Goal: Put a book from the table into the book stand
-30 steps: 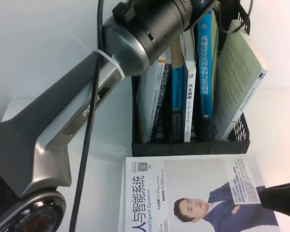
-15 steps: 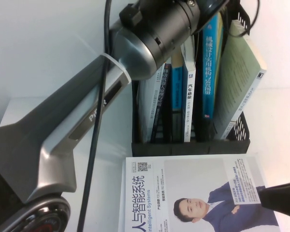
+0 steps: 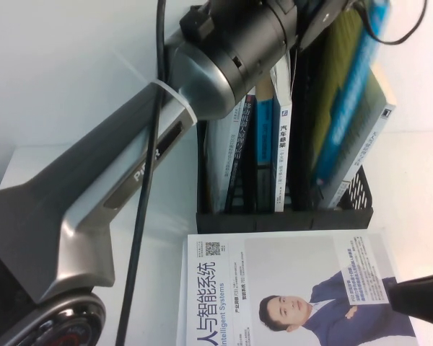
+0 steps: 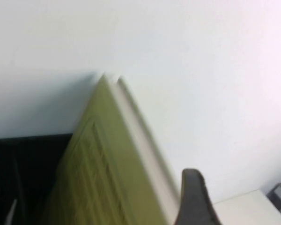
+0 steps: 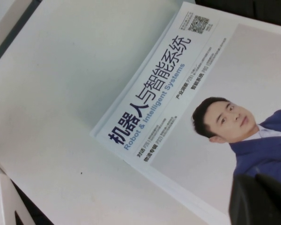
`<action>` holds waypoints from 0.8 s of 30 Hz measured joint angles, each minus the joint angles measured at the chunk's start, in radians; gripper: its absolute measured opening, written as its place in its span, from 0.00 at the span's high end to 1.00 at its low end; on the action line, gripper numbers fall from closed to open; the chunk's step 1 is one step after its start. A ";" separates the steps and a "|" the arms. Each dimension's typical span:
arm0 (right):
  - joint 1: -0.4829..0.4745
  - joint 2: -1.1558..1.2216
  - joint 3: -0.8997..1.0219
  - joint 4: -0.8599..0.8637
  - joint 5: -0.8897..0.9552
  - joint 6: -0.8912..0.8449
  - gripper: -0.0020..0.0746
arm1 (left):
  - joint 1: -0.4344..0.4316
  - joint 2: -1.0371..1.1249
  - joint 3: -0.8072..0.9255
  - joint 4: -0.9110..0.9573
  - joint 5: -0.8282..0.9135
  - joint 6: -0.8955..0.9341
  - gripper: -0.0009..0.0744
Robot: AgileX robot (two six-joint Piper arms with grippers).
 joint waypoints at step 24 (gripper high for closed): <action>0.000 -0.104 0.000 -0.474 -0.146 0.344 0.98 | 0.000 -0.085 -0.137 0.027 0.728 0.486 0.99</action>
